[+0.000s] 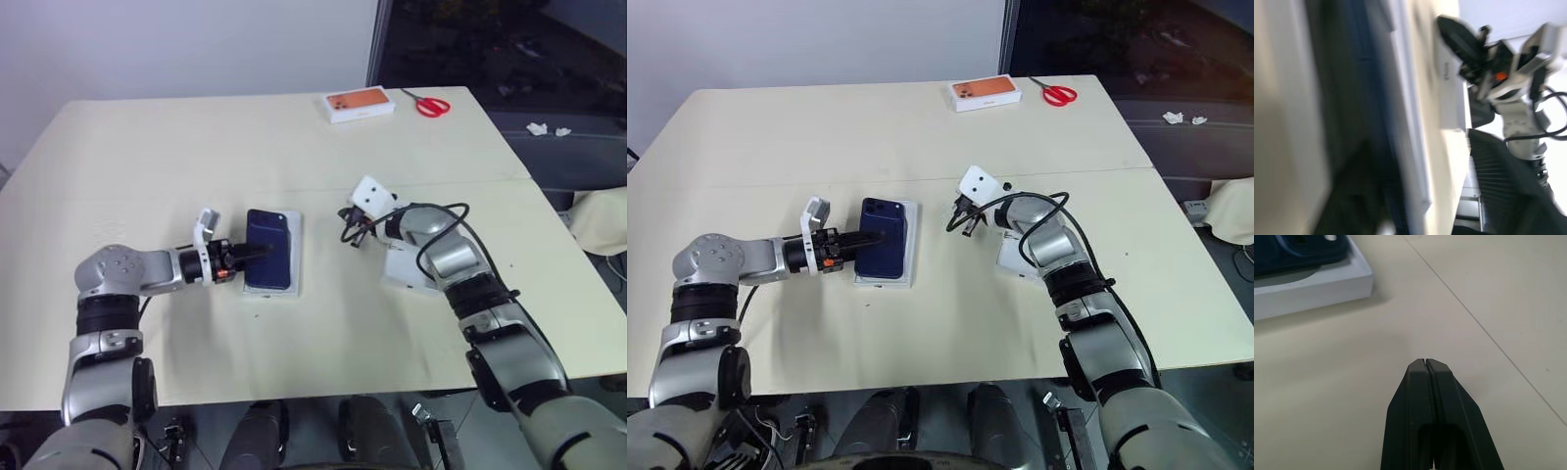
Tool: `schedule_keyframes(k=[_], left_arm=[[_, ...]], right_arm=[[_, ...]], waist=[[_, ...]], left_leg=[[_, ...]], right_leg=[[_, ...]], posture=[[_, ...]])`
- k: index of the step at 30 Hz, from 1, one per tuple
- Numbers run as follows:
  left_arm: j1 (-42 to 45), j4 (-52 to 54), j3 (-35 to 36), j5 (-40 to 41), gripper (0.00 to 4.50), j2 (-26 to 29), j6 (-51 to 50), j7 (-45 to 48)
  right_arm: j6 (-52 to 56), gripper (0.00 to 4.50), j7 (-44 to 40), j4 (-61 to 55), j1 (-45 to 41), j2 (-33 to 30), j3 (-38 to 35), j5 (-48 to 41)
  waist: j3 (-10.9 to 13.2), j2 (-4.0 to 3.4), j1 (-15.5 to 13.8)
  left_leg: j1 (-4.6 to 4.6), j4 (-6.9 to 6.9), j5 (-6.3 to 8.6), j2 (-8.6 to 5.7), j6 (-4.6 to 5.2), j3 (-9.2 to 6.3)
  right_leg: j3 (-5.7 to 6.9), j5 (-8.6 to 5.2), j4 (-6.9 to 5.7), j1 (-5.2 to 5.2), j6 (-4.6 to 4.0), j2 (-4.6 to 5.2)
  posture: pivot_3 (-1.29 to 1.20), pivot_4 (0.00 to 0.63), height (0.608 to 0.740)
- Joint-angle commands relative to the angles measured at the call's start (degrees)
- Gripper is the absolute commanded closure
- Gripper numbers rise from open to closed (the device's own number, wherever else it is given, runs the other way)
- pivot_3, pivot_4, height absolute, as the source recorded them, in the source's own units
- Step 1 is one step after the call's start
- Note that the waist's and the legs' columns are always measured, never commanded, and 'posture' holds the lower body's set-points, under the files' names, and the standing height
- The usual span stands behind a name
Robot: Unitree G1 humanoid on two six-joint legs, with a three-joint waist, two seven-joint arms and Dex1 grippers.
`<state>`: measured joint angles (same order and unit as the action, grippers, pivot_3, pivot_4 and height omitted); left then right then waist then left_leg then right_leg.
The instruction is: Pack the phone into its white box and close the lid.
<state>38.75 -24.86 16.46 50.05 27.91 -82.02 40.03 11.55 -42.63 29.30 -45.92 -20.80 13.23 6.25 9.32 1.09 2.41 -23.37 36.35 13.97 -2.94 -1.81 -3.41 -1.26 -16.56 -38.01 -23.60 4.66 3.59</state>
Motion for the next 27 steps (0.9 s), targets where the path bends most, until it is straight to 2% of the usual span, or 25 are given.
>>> schedule_keyframes(k=[1, 8, 18, 20, 22, 27], left_arm=[[0.8, 1.1, 0.5, 0.3, 0.32, 1.9, -2.4, 0.6], [0.7, 5.7, -0.3, 0.6, 0.32, 5.0, -5.8, 1.1], [-1.1, 11.5, 4.5, 1.4, 0.32, 9.2, -8.5, 0.2], [-1.4, 12.3, 6.1, 0.8, 0.32, 10.7, -7.0, 0.0], [-3.0, 14.5, 5.6, -1.4, 0.32, 12.3, -1.3, 0.1], [-11.3, 20.0, 0.6, -7.6, 0.32, 12.9, 10.6, -0.1]], right_arm=[[-0.5, 4.50, 0.5, -2.2, -0.5, 0.1, -0.2, 0.2], [-1.1, 4.50, 0.7, -1.1, -1.4, 1.4, 0.2, 0.4], [-1.5, 4.50, 0.5, -0.8, -1.6, 2.0, 0.9, 0.4], [-1.5, 4.50, 0.3, -1.1, -1.3, 1.9, 1.1, 0.5], [-1.5, 4.50, -0.2, -1.4, -0.9, 1.6, 1.3, 0.5], [-0.9, 4.50, -3.3, -4.9, 1.8, 1.2, 1.6, -1.2]], waist=[[0.0, 0.00, 0.2], [0.0, 0.00, 0.3], [0.0, 0.00, 0.1], [0.0, 0.00, 0.1], [0.0, -0.01, 0.3], [0.0, -0.03, 0.0]], left_leg=[[0.01, 0.00, 0.00, 0.00, 0.00, 0.00], [0.01, -0.05, -0.01, 0.06, -0.01, 0.01], [-0.01, -0.03, -0.01, 0.03, -0.02, -0.01], [-0.01, -0.03, -0.01, 0.03, -0.02, 0.00], [-0.01, -0.04, -0.01, 0.03, -0.02, 0.00], [0.01, -0.10, -0.03, 0.05, -0.06, 0.03]], right_leg=[[0.00, 0.00, 0.00, 0.00, 0.00, 0.00], [-0.02, 0.00, -0.02, -0.05, 0.00, -0.05], [-0.01, 0.00, -0.02, -0.05, 0.00, -0.03], [-0.01, 0.00, -0.02, -0.04, 0.00, -0.03], [-0.01, 0.00, -0.02, -0.06, 0.00, -0.03], [-0.05, 0.00, 0.02, -0.06, 0.00, -0.02]], posture=[[0.00, 0.150, 0.740], [0.00, 0.150, 0.740], [0.00, 0.150, 0.740], [0.00, 0.150, 0.740], [0.00, 0.150, 0.740], [0.00, 0.150, 0.740]])
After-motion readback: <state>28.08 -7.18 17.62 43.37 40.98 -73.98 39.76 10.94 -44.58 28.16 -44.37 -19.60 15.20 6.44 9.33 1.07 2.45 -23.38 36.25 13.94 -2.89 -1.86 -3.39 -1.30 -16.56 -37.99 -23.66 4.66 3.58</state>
